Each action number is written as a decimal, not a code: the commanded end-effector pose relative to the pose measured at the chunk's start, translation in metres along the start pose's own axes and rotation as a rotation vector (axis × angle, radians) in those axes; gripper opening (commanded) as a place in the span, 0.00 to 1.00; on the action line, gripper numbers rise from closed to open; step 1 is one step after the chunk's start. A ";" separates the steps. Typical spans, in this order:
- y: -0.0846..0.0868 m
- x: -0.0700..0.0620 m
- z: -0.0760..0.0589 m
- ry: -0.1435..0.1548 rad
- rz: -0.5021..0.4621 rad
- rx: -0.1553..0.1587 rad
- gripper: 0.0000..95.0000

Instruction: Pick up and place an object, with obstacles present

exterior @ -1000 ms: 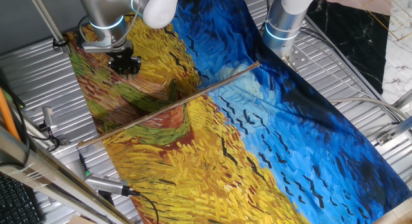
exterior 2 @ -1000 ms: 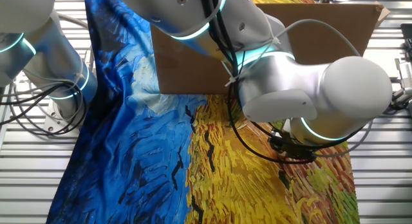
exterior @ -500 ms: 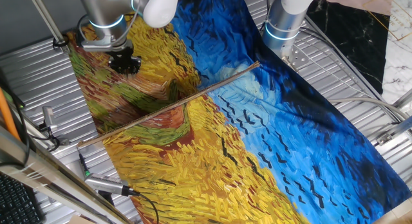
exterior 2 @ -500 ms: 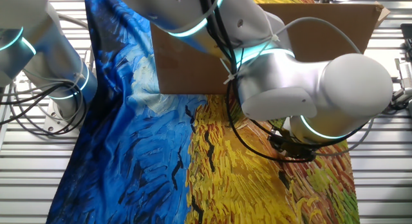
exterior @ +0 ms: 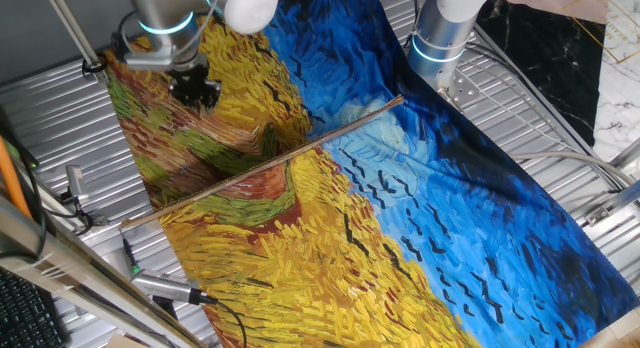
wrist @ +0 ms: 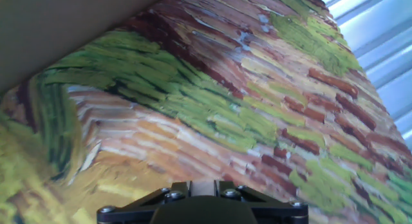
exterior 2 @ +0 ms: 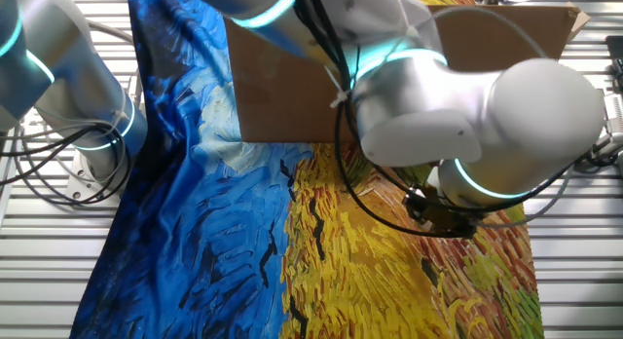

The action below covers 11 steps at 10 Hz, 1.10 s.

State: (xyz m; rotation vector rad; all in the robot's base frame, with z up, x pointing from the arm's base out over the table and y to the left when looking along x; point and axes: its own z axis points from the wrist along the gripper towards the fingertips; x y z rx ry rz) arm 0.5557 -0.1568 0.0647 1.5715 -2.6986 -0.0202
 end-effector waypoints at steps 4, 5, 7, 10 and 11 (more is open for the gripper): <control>-0.003 0.017 -0.034 0.008 -0.010 -0.023 0.00; -0.003 0.018 -0.040 0.013 -0.014 -0.025 0.00; -0.001 0.020 -0.046 0.014 -0.011 -0.025 0.00; -0.001 0.021 -0.047 0.043 -0.032 0.018 0.00; -0.001 0.021 -0.047 0.029 -0.029 0.017 0.00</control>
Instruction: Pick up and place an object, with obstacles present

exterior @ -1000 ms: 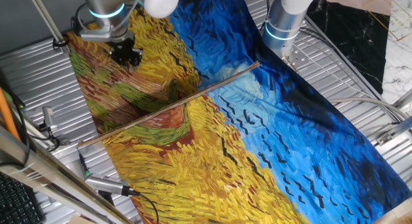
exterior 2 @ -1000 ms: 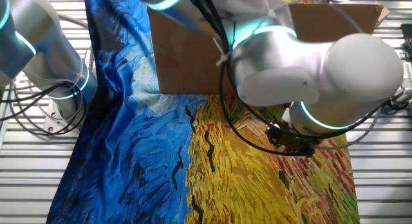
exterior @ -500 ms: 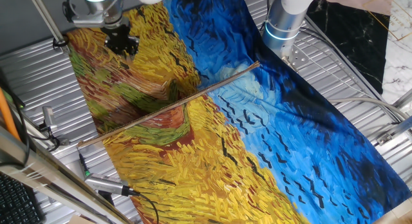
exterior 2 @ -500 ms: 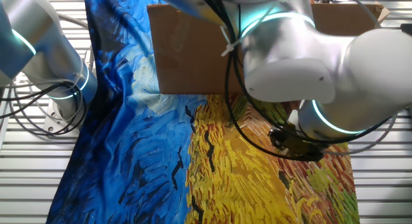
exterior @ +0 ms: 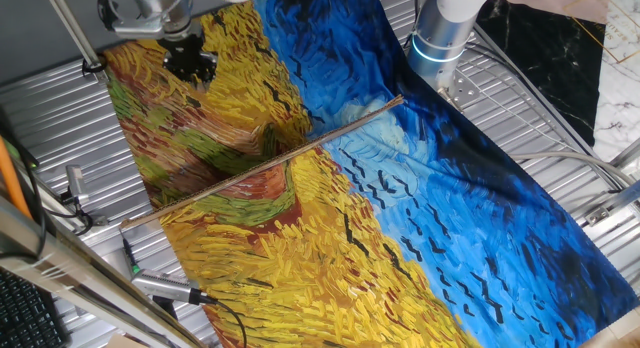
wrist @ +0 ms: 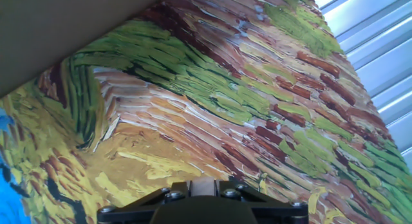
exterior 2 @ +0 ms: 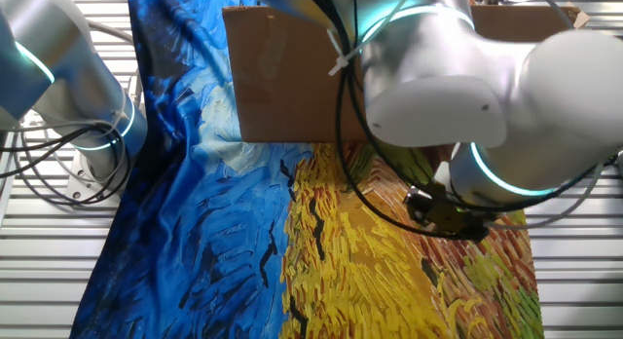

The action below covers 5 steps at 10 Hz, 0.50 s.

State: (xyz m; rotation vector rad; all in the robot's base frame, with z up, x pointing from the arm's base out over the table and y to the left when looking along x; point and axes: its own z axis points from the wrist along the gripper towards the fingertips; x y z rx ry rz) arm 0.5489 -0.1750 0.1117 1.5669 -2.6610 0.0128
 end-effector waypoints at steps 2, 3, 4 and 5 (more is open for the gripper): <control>0.001 0.001 0.000 -0.010 0.003 0.011 0.00; 0.001 0.001 0.000 -0.009 0.004 0.010 0.00; 0.001 0.001 0.000 -0.007 0.001 0.010 0.00; 0.001 0.001 0.000 -0.004 -0.001 0.010 0.00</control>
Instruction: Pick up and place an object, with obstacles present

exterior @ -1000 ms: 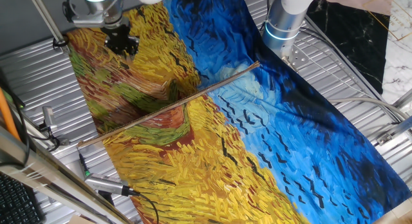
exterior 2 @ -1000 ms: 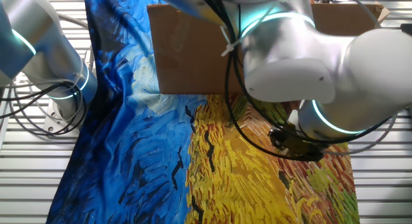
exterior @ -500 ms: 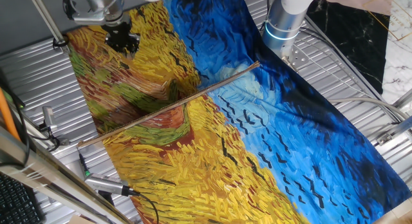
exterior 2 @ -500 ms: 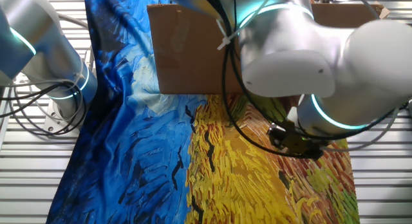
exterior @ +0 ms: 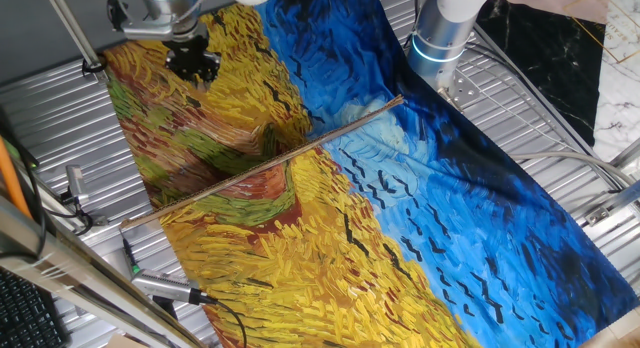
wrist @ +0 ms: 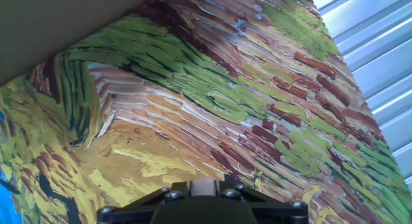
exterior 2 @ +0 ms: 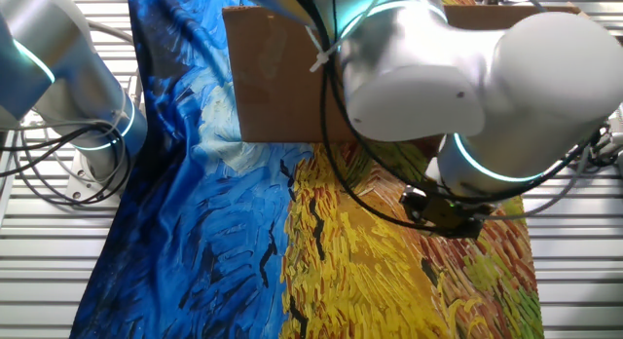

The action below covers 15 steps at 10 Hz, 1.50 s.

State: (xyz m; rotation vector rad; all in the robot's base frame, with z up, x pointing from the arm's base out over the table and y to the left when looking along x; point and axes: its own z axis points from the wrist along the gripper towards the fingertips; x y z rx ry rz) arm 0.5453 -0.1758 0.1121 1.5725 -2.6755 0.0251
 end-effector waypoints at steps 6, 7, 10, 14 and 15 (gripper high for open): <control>0.022 -0.017 -0.040 0.029 0.063 -0.034 0.00; 0.034 -0.024 -0.056 0.032 0.072 -0.033 0.00; 0.061 -0.032 -0.088 0.039 0.114 -0.035 0.00; 0.080 -0.037 -0.103 0.050 0.127 -0.030 0.00; 0.080 -0.037 -0.103 0.053 0.121 -0.030 0.00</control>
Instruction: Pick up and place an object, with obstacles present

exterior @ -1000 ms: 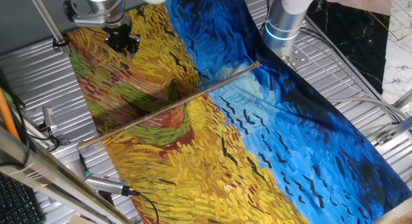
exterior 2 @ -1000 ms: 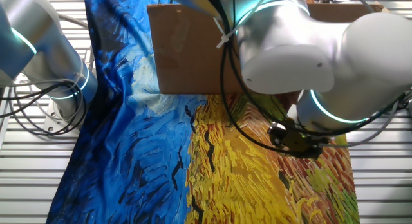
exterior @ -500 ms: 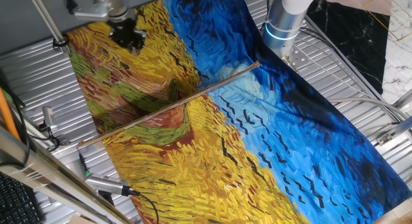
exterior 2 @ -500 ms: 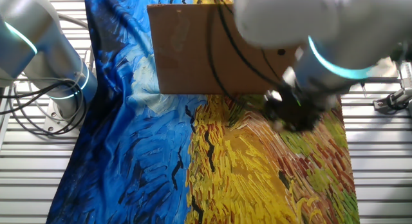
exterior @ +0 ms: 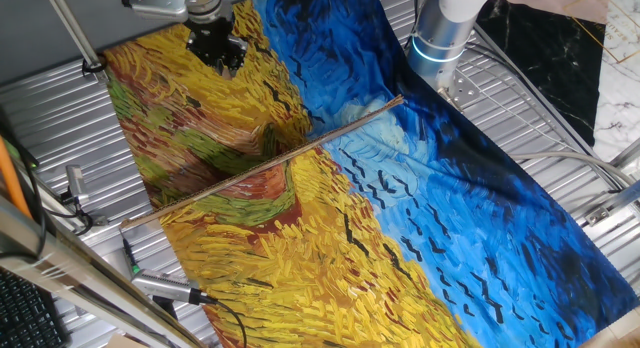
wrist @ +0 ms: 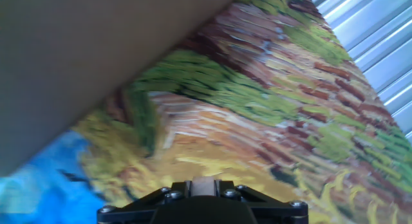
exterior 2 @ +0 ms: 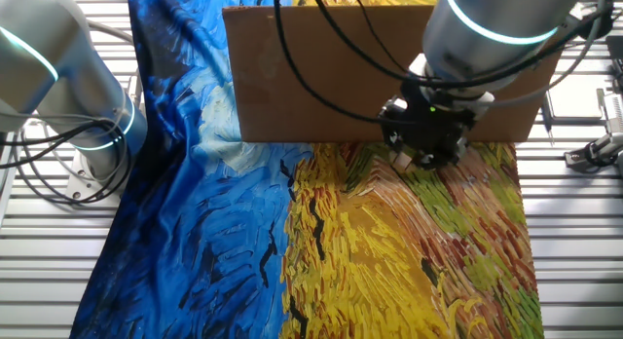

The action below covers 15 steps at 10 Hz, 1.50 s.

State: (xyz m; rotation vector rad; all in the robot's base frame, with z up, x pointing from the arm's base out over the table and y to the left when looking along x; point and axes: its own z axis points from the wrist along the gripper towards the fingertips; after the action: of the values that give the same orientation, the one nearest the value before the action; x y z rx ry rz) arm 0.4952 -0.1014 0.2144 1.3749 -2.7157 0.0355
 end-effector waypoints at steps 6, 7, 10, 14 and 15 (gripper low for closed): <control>-0.002 0.001 0.001 -0.030 -0.052 -0.018 0.00; -0.002 0.001 0.001 -0.049 -0.061 -0.030 0.00; -0.002 0.001 0.001 -0.050 -0.013 -0.032 0.00; 0.025 -0.035 -0.026 -0.056 0.032 -0.045 0.00; 0.042 -0.052 -0.040 -0.058 0.067 -0.049 0.00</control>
State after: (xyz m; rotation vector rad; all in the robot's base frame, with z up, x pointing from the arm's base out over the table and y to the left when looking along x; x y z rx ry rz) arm 0.4954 -0.0356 0.2471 1.2997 -2.7855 -0.0621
